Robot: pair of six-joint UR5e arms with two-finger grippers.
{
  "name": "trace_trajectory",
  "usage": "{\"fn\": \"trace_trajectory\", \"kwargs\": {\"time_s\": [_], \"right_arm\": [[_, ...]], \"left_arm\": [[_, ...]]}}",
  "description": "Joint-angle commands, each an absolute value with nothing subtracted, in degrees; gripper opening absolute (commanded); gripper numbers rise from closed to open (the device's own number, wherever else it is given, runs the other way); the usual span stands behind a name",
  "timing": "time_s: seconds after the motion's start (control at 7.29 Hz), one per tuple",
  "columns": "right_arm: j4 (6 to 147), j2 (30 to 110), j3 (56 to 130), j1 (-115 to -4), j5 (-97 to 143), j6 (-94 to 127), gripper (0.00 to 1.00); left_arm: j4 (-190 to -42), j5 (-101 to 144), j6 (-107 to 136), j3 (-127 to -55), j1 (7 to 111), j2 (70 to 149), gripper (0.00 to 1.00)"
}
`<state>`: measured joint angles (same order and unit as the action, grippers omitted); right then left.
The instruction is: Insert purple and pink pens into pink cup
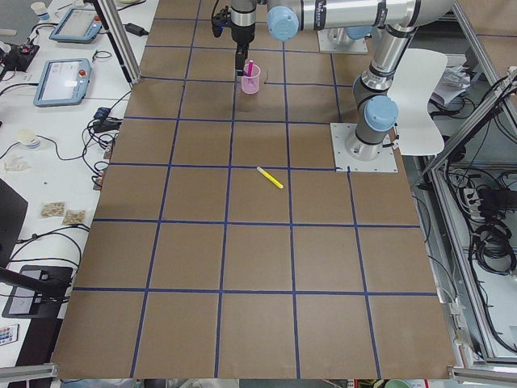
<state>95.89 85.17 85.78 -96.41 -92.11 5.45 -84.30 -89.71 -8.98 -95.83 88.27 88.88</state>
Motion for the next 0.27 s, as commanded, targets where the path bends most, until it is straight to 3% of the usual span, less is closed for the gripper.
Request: {"fn": "trace_trajectory", "kwargs": {"time_s": [0.0,0.14], "right_arm": [[95.89,85.17,85.78,-96.42,-92.11,5.45,1.0],[95.89,85.17,85.78,-96.42,-92.11,5.45,1.0]], "left_arm": [[-87.63,-89.74,-9.49,-95.98,85.79,87.28,1.0],[-87.63,-89.82,-9.41,-96.15,85.78,87.01,1.0]]}}
